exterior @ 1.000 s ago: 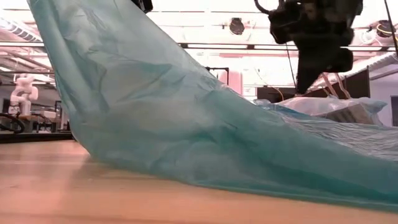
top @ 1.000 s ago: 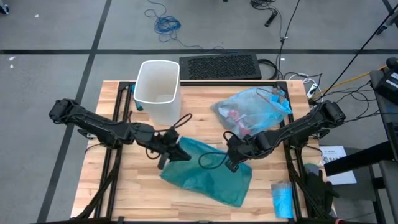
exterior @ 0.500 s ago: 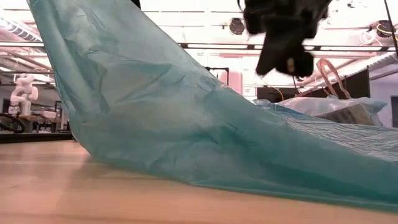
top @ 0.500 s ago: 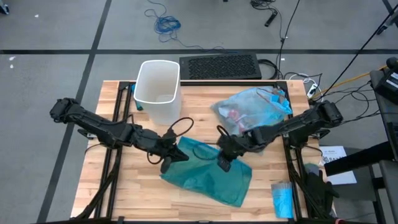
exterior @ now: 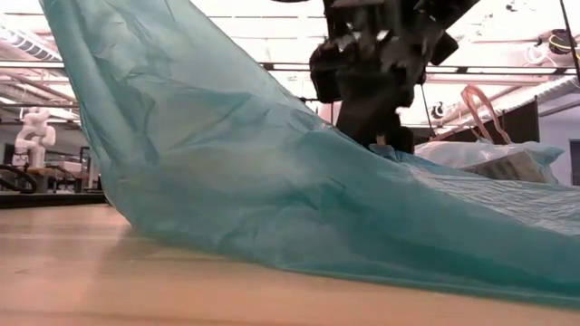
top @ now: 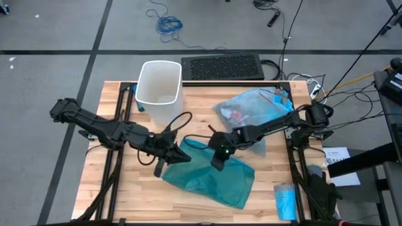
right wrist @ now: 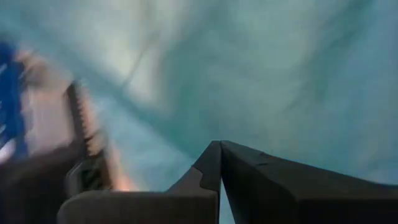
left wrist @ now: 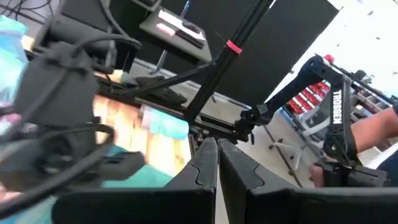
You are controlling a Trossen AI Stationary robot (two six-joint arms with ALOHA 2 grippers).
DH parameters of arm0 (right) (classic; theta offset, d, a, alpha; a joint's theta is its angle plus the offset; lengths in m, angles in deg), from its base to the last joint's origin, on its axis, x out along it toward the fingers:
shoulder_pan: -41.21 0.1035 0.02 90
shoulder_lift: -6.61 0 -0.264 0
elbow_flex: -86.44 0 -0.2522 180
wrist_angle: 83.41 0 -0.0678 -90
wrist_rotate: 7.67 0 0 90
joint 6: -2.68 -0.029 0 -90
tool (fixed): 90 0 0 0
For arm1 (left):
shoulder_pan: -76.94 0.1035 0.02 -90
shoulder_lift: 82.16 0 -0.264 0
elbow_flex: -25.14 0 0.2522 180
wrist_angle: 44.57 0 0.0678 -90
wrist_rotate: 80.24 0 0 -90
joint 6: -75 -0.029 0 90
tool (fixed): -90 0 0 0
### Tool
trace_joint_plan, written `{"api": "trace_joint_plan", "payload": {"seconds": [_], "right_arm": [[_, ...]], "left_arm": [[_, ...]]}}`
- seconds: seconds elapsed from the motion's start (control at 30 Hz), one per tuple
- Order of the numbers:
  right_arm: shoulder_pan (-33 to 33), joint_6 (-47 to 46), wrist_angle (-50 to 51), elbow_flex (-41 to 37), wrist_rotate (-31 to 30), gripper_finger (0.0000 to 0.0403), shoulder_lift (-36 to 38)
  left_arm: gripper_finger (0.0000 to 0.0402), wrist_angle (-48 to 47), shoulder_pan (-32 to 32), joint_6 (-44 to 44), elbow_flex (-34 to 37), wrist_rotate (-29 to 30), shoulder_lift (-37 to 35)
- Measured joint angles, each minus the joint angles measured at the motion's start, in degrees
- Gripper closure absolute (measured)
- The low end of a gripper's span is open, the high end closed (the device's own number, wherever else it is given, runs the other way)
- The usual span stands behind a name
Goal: Place trash/remove bag and relplace
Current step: Insert the blue trash bag into the white trash bin
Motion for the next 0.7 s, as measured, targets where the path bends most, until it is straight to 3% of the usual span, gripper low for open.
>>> {"api": "trace_joint_plan", "payload": {"seconds": [0.17,0.27,0.5,0.63,0.7], "right_arm": [[4.92,3.56,1.21,-0.04,11.05,0.0403,2.44],[6.49,6.49,1.48,-0.02,12.72,0.0403,5.72],[2.84,6.10,1.71,0.01,-5.32,0.0403,9.84],[0.47,4.27,2.19,0.04,-10.77,0.0403,9.15],[-0.31,3.94,2.96,0.02,-11.38,0.0403,8.59]], "left_arm": [[0.0388,-2.92,0.01,0.94,0.00,1.40,0.01],[0.0389,-4.27,0.01,1.54,0.02,1.76,0.01],[0.0389,-1.15,-0.08,2.91,0.09,1.89,-0.04],[0.0389,5.13,-1.23,1.60,0.02,1.91,-0.95],[0.0389,3.52,-1.61,1.86,-0.07,2.65,-0.97]]}}
